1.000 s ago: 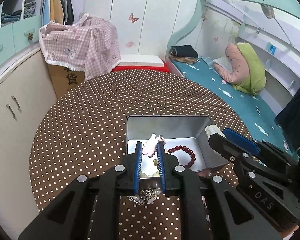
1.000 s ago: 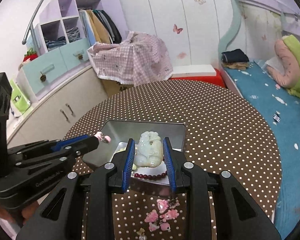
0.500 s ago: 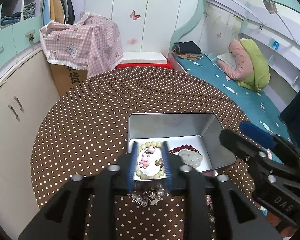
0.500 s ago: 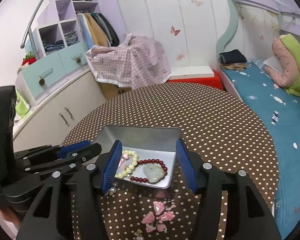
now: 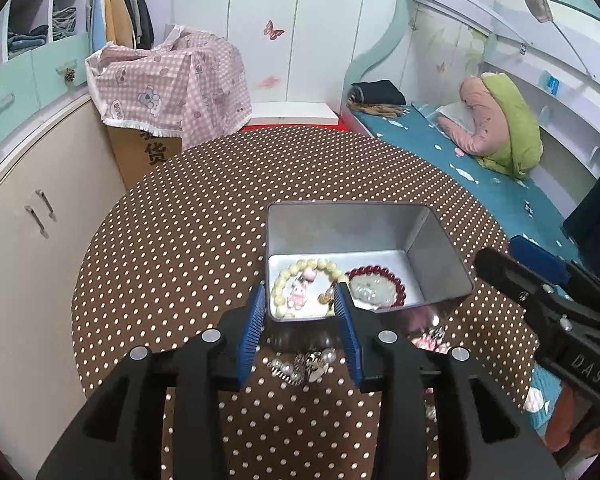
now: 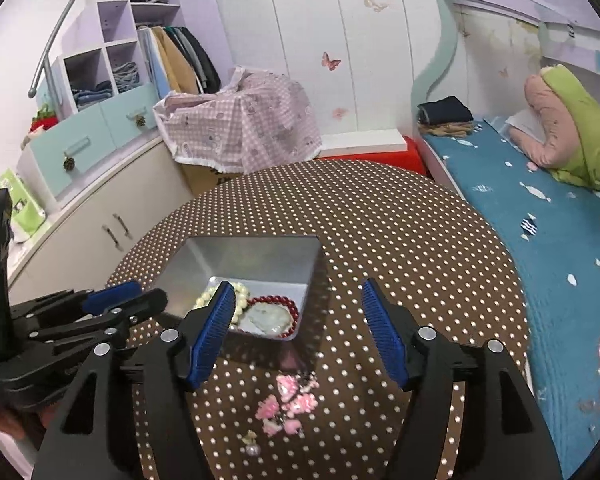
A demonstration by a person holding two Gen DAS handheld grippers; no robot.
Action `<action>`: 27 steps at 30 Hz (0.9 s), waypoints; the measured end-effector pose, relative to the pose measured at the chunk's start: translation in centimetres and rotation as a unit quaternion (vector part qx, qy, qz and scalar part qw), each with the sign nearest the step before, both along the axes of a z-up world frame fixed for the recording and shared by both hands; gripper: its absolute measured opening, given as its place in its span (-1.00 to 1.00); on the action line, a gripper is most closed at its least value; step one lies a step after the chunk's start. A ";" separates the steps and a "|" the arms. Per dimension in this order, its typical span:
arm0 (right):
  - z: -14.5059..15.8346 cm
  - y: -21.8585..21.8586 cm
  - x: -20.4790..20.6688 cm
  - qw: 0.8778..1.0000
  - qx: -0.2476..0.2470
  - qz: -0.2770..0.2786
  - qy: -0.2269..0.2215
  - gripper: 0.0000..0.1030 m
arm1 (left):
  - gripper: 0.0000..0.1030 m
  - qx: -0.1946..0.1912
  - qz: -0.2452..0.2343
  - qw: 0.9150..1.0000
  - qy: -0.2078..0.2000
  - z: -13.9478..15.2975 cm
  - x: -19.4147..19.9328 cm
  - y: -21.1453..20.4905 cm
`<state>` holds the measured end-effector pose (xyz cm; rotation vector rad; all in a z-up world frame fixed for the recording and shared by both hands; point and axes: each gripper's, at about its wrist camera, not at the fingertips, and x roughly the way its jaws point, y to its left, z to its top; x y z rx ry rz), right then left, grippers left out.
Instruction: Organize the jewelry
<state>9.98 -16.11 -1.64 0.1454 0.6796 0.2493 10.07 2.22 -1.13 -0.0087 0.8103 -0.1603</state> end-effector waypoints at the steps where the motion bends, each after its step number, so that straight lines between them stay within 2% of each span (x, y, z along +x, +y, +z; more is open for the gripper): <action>1: -0.2 -0.1 -0.2 1.000 -0.001 -0.001 0.001 0.24 | -0.33 0.000 0.001 1.000 0.001 -0.1 -0.2 0.1; 6: -1.0 -0.8 -1.2 1.000 -0.008 -0.011 0.011 0.24 | -0.24 -0.001 0.006 1.000 0.002 -0.4 -1.5 1.0; 12: -2.3 -1.4 -2.2 0.999 -0.018 -0.019 0.027 0.24 | -0.23 -0.005 0.008 1.000 0.007 -0.8 -2.6 1.9; 19: -4.5 -1.4 -2.8 0.998 -0.026 -0.022 0.058 0.24 | -0.22 -0.017 0.007 0.999 0.043 -2.9 -2.6 2.9; 27: -7.0 -1.2 -3.1 0.995 -0.030 -0.018 0.089 0.24 | -0.22 -0.013 0.001 0.997 0.073 -5.4 -2.4 2.1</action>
